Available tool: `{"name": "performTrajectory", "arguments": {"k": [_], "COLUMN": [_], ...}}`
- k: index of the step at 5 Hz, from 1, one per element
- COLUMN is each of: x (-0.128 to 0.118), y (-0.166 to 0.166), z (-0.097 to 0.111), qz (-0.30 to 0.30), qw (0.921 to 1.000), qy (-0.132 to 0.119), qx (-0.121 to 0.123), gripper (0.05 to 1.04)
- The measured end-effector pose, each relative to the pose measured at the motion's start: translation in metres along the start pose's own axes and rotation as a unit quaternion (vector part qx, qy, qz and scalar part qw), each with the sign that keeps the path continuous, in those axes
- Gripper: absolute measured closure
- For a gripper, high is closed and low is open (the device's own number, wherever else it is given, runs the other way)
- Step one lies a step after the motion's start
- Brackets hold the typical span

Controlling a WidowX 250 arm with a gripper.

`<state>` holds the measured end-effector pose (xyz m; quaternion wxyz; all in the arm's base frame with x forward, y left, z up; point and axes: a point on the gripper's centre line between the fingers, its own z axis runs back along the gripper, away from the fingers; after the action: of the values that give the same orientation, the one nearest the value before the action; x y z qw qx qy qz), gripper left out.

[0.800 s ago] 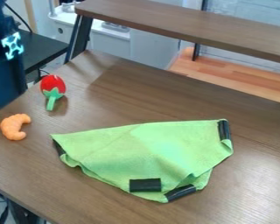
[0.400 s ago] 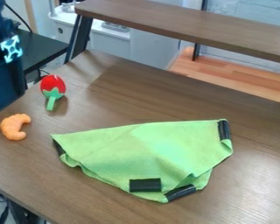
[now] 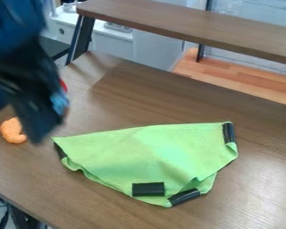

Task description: Unfold the cloth from bottom to top

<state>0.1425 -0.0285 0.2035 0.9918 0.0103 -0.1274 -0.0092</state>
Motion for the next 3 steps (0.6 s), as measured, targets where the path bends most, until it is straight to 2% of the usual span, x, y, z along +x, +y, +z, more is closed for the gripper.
{"name": "performTrajectory", "arguments": {"k": [1, 2, 3], "x": [0.006, 0.006, 0.011], "y": [-0.008, -0.008, -0.005], "z": [-0.040, -0.074, -0.102], "qz": [-0.034, -0.065, -0.086], "qw": [0.9986, 0.9959, 0.9929], "qy": [-0.039, -0.058, -0.064], "qx": [0.002, 0.025, 0.051], "gripper": [0.084, 0.084, 0.084]}}
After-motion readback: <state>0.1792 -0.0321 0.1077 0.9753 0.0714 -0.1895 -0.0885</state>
